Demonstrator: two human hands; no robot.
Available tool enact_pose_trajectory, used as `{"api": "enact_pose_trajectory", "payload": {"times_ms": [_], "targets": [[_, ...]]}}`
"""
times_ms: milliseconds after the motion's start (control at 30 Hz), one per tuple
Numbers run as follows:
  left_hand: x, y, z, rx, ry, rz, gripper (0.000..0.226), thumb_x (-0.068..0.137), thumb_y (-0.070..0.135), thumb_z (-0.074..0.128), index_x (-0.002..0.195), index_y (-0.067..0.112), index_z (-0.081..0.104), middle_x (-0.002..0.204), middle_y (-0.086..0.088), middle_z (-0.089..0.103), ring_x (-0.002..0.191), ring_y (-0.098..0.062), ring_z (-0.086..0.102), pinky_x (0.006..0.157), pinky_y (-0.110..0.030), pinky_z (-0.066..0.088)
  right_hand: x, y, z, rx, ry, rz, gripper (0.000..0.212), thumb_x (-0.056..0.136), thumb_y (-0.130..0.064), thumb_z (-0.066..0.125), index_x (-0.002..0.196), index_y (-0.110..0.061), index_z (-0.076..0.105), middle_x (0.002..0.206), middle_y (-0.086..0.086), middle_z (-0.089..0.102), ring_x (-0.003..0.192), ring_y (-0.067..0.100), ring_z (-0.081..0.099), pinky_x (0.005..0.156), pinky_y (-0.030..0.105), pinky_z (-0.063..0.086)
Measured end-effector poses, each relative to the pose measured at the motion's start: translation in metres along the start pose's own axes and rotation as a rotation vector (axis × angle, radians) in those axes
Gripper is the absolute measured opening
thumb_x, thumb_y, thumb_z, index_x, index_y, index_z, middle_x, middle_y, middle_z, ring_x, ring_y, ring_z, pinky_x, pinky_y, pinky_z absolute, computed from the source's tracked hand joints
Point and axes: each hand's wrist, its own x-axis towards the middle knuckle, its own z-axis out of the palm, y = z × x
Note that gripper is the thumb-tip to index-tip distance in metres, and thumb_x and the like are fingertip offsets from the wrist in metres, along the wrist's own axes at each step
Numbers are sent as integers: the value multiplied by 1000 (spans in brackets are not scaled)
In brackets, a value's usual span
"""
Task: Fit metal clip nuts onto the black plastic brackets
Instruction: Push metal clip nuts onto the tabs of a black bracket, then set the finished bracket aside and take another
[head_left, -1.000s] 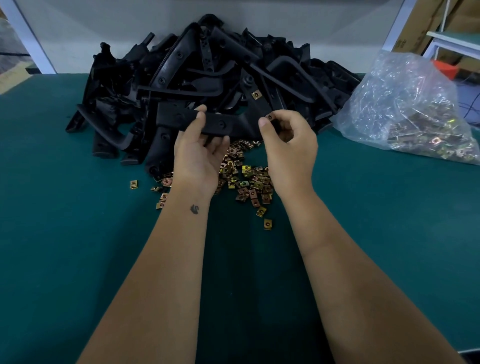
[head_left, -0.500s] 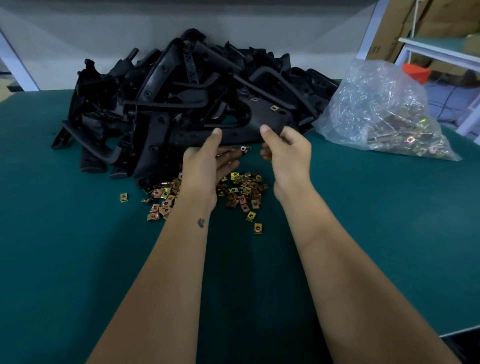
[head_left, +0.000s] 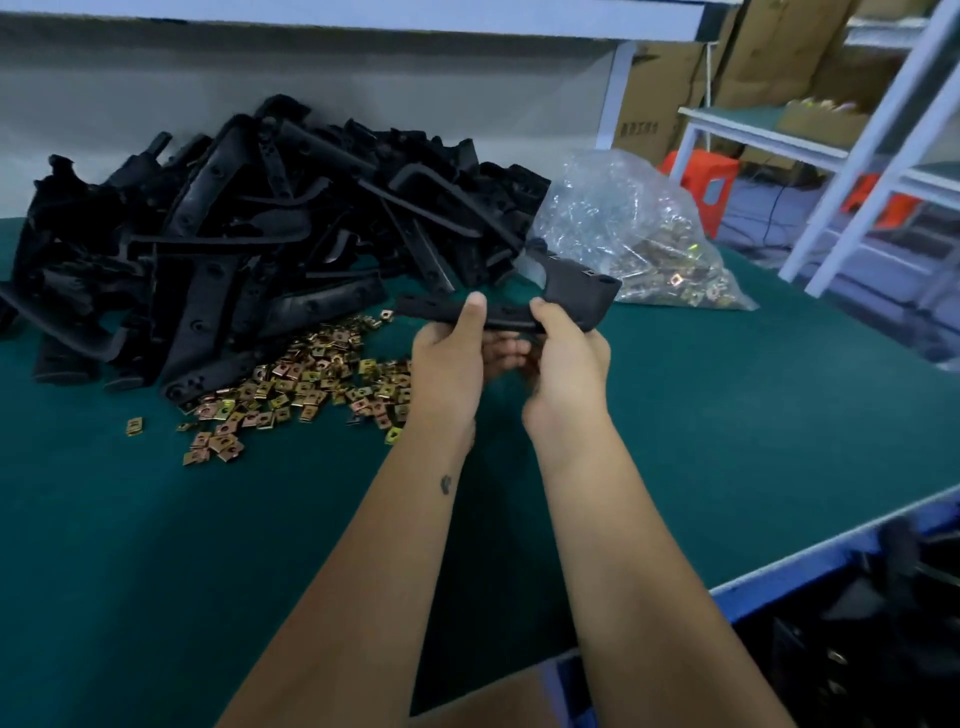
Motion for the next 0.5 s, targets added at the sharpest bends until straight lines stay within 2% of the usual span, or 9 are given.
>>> {"api": "enact_pose_trajectory", "payload": {"times_ms": [67,133,200,267,433,500], "targets": [[-12,-11,24,32,-25,-39,29,102,24,54,84,5,65,58,-1,69,52,-10,66,50,-19,53,-1,-13,-19,30,96,-38,12,86,-10,67,80,-13,58,65,0,62,43,8,53,42,18,42],[-27,-25,52,72,-84,-66,26,100,23,56,83,6,67,65,-2,70,58,-13,66,57,-23,56,-2,-28,-41,90,189,-72,13,85,-8,66,80,-13,55,68,2,60,47,12,54,44,19,43],[-47,-40,83,100,-147,-116,21,97,23,62,97,2,67,84,-9,73,73,-22,69,72,-34,59,-3,-46,-65,193,278,-120,10,85,-4,62,81,-11,57,76,8,63,59,21,60,52,26,50],[-70,-55,111,112,-227,-179,26,95,22,65,109,1,65,99,-15,74,88,-29,72,81,-43,59,-1,-66,-93,247,392,-179,10,85,-1,60,81,-9,60,83,11,66,68,25,63,58,31,52],[-124,-86,167,266,-560,-200,17,94,13,63,110,10,68,106,-6,74,99,-20,70,92,-39,56,-3,-109,-177,340,664,-330,13,82,2,58,80,-11,61,88,14,71,72,28,67,58,33,56],[-142,-97,183,375,-722,-202,10,95,11,61,103,13,66,105,-5,72,100,-19,68,98,-39,53,-2,-123,-214,389,776,-390,14,81,4,56,79,-9,60,83,11,70,71,27,66,61,35,53]]}}
